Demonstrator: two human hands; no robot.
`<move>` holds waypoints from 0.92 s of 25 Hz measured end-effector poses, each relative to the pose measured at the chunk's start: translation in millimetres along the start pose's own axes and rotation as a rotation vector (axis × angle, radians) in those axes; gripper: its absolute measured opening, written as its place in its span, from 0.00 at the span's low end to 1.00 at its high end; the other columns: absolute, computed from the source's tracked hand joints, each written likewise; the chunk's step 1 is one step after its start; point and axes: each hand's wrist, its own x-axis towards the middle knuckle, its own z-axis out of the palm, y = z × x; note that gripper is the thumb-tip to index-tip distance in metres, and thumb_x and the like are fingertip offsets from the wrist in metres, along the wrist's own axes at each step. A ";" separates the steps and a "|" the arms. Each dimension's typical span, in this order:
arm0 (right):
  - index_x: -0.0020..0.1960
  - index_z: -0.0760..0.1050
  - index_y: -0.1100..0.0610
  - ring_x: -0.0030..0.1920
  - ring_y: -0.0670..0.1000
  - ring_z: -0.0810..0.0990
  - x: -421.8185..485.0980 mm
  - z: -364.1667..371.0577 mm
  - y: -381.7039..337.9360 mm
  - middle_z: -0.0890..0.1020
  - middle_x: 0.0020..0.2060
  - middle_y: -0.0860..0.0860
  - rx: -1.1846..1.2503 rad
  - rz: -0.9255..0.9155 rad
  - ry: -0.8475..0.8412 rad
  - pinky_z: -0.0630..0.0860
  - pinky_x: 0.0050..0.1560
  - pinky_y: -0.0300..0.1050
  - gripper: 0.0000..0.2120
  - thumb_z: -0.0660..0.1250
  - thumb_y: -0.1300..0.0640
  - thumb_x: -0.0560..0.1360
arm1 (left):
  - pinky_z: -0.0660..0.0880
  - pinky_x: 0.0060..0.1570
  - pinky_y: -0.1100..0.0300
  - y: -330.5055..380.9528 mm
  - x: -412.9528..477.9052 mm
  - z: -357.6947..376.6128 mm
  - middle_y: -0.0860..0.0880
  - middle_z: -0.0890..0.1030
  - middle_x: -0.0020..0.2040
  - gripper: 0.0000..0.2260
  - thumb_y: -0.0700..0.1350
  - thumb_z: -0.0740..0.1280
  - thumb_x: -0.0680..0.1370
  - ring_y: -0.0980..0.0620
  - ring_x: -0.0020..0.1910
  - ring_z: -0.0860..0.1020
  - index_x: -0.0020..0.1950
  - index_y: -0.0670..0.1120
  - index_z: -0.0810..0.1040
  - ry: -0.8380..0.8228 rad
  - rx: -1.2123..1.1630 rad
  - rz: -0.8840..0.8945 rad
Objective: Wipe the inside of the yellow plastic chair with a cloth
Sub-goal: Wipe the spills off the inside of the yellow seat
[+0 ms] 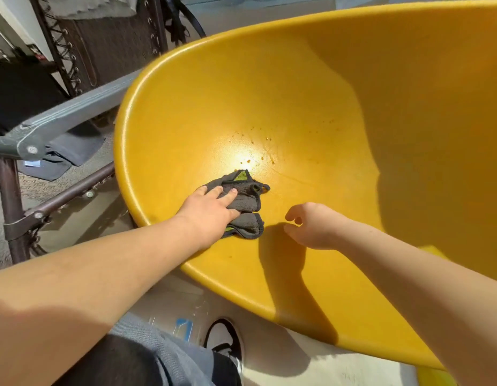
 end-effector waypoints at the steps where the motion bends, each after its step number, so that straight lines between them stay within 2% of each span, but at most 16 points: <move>1: 0.72 0.73 0.49 0.61 0.58 0.81 3.6 2.6 -9.8 0.80 0.66 0.53 -0.015 -0.009 0.022 0.81 0.59 0.54 0.22 0.62 0.45 0.81 | 0.50 0.81 0.43 -1.3 -1.8 -1.1 0.48 0.43 0.86 0.30 0.38 0.57 0.82 0.42 0.84 0.48 0.83 0.58 0.58 -0.016 -0.051 -0.009; 4: 0.76 0.69 0.50 0.64 0.58 0.79 7.0 2.5 -33.9 0.74 0.70 0.53 0.010 -0.049 0.227 0.81 0.58 0.54 0.22 0.60 0.50 0.82 | 0.46 0.82 0.48 1.2 -7.3 1.5 0.53 0.47 0.85 0.30 0.37 0.58 0.80 0.46 0.84 0.45 0.80 0.58 0.65 -0.069 -0.377 0.102; 6: 0.78 0.66 0.50 0.72 0.57 0.72 4.1 5.5 -52.1 0.68 0.76 0.51 0.144 -0.152 0.333 0.76 0.66 0.54 0.24 0.59 0.51 0.83 | 0.48 0.82 0.51 -4.4 -15.3 8.8 0.54 0.53 0.85 0.28 0.37 0.57 0.80 0.50 0.84 0.48 0.77 0.58 0.71 0.017 -0.576 0.116; 8: 0.82 0.60 0.51 0.81 0.53 0.61 -1.7 14.1 -69.5 0.57 0.83 0.49 0.210 -0.263 0.265 0.66 0.76 0.52 0.27 0.59 0.49 0.84 | 0.50 0.81 0.50 -17.5 -19.9 9.3 0.52 0.57 0.85 0.26 0.38 0.58 0.80 0.49 0.84 0.51 0.74 0.59 0.74 0.107 -0.577 0.037; 10: 0.84 0.52 0.51 0.83 0.52 0.53 -1.9 30.6 -86.4 0.52 0.85 0.49 0.078 -0.310 0.084 0.56 0.81 0.51 0.33 0.58 0.42 0.84 | 0.45 0.81 0.43 -35.4 -21.0 2.3 0.50 0.56 0.85 0.25 0.39 0.60 0.79 0.46 0.84 0.48 0.73 0.60 0.74 0.133 -0.423 -0.091; 12: 0.85 0.45 0.51 0.84 0.54 0.45 1.8 53.4 -99.8 0.46 0.85 0.52 -0.074 -0.284 0.014 0.46 0.83 0.53 0.37 0.52 0.36 0.83 | 0.41 0.80 0.39 -47.9 -20.0 -4.4 0.47 0.53 0.85 0.27 0.40 0.61 0.78 0.42 0.84 0.44 0.77 0.57 0.69 0.137 -0.283 -0.238; 14: 0.85 0.39 0.51 0.84 0.54 0.38 9.6 71.0 -108.1 0.40 0.84 0.53 -0.143 -0.235 0.080 0.40 0.82 0.56 0.37 0.45 0.34 0.83 | 0.38 0.79 0.36 -53.2 -13.9 -3.1 0.44 0.47 0.85 0.30 0.41 0.61 0.78 0.40 0.83 0.41 0.81 0.53 0.63 0.095 -0.197 -0.325; 17: 0.85 0.38 0.48 0.83 0.51 0.35 26.2 80.6 -102.5 0.37 0.84 0.50 -0.159 -0.240 0.161 0.39 0.82 0.55 0.37 0.40 0.32 0.82 | 0.34 0.77 0.35 -49.7 -7.1 6.7 0.42 0.39 0.85 0.35 0.48 0.60 0.81 0.38 0.82 0.36 0.85 0.46 0.48 -0.004 -0.096 -0.360; 19: 0.84 0.37 0.45 0.83 0.49 0.36 44.3 73.0 -91.1 0.37 0.84 0.48 -0.187 -0.278 0.173 0.40 0.83 0.54 0.37 0.39 0.30 0.80 | 0.33 0.77 0.35 -49.3 -5.1 11.2 0.41 0.35 0.84 0.35 0.51 0.55 0.82 0.38 0.81 0.33 0.84 0.44 0.42 -0.018 -0.064 -0.344; 21: 0.84 0.38 0.44 0.83 0.49 0.38 81.3 53.9 -83.1 0.38 0.84 0.48 -0.238 -0.259 0.233 0.42 0.83 0.53 0.38 0.40 0.29 0.80 | 0.32 0.76 0.34 -49.9 -3.3 12.8 0.40 0.33 0.83 0.34 0.49 0.51 0.82 0.37 0.80 0.30 0.84 0.43 0.39 -0.017 -0.048 -0.339; 23: 0.84 0.38 0.45 0.84 0.51 0.40 128.4 23.3 -87.4 0.38 0.84 0.49 -0.213 -0.122 0.305 0.42 0.83 0.54 0.38 0.41 0.29 0.80 | 0.31 0.75 0.33 -47.1 -1.3 14.0 0.39 0.31 0.82 0.35 0.45 0.52 0.81 0.36 0.80 0.29 0.83 0.42 0.37 -0.031 -0.063 -0.348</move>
